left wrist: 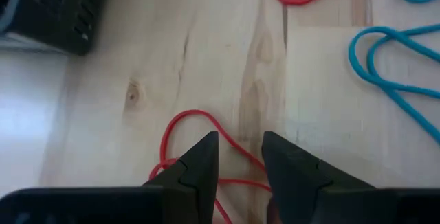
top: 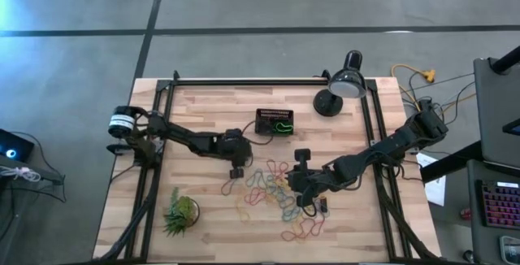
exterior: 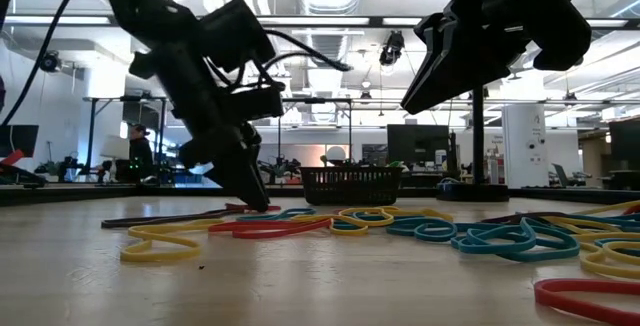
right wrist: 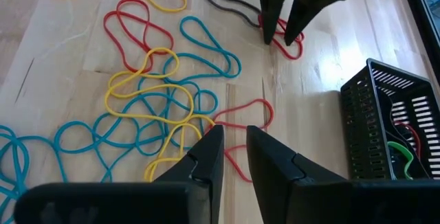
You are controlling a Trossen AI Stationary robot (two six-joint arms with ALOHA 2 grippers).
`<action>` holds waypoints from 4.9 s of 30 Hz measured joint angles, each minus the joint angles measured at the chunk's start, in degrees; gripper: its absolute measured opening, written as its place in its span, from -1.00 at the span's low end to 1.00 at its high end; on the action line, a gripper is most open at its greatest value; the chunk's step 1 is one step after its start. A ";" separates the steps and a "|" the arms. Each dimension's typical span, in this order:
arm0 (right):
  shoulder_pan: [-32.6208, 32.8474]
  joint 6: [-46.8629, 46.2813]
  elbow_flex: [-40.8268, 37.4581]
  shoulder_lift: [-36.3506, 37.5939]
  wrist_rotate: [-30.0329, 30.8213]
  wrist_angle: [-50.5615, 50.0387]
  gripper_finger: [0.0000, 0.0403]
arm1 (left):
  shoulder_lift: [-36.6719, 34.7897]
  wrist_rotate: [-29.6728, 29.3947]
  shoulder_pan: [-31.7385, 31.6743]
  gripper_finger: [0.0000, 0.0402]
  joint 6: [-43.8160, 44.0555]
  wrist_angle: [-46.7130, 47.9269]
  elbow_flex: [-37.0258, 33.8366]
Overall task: Pick and place rubber bands into bin
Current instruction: Put the red rubber band into the basket, then put the yellow rubber band into the basket
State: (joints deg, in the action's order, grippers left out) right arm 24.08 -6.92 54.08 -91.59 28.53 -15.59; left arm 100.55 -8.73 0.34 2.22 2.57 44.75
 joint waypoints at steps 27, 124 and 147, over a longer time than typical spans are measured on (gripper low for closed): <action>0.00 -0.63 0.00 0.00 0.00 0.06 -0.73 | 0.48 12.74 -0.82 -0.99 -1.86 -0.93 -3.86; -0.87 -0.17 -0.98 0.02 0.07 -0.01 -0.73 | -6.10 -20.27 -7.00 -1.00 -39.78 -43.56 2.97; -0.83 -1.75 -0.98 0.01 -0.02 1.24 -0.73 | -6.09 -9.49 -9.77 -0.81 -27.03 -34.42 2.65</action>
State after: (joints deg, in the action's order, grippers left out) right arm 23.24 -8.67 53.10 -91.58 28.51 -14.35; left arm 94.47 -18.22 -9.43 -24.81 -31.85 47.40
